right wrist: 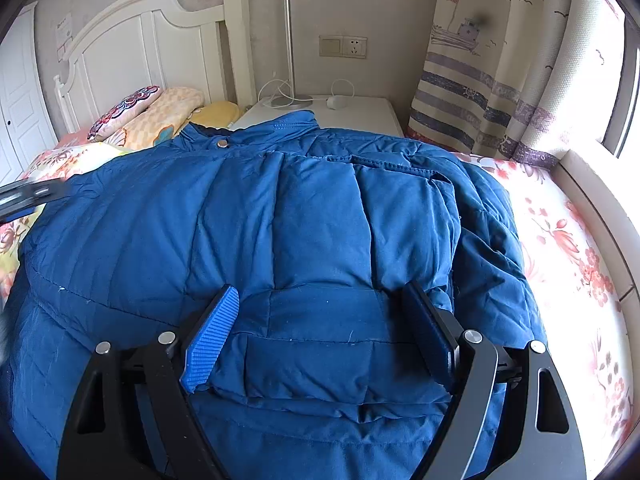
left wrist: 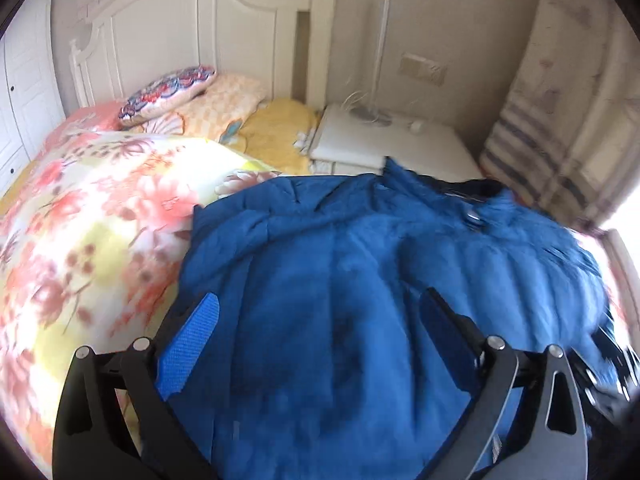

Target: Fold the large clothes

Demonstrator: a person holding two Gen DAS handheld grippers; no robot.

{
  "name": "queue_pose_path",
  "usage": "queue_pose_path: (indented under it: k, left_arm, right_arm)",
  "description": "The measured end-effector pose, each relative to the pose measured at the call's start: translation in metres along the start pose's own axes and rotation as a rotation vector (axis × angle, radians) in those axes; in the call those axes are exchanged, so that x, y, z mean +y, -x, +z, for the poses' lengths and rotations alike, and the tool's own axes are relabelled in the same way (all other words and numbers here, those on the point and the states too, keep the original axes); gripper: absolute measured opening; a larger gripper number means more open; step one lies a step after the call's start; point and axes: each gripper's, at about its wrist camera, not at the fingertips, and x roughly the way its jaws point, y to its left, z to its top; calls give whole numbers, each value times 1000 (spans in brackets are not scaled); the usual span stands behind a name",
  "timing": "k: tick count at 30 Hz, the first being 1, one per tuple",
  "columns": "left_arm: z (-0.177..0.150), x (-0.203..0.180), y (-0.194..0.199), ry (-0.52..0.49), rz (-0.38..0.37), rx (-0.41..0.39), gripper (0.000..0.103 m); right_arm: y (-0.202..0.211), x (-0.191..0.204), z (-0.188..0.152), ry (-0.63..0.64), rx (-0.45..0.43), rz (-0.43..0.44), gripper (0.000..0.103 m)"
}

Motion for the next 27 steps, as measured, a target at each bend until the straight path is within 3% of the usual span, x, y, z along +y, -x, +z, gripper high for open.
queue_pose_path:
  k: [5,8,9,12,16,20,22,25,27]
  left_arm:
    - [-48,-2,31,0,-48,26,100]
    - [-77,-5,7,-40,-29,83,100]
    - [-86,-6,-10,-43,-24,141,101]
    - [-86,-18,-11,-100,11,125,101]
    - [-87,-14,-11,-75,-13,127,101]
    - [-86,-12,-12,-76,-10,126,101]
    - [-85,-11,-13,-77,-8,127,101]
    - [-85,-11,-15,-80,-5,128,101]
    - [-86,-11,-15,-80,-5,127,101]
  right_arm:
    - [0,0,0,1,0,-1,80]
    - [0,0,0,3,0,-1,80]
    - [0,-1,-1,3,0,0,80]
    - [-1,-2,-1,8,-3,-5,80]
    - [4,-5,-3,-9,-15,30,81]
    - [43,-3,-13,-81,-66,84,80]
    - [62,22,-26,23,-78,99,81]
    - [38,66,-60,228,83,72,83]
    - [34,75,-66,257,82,28,86]
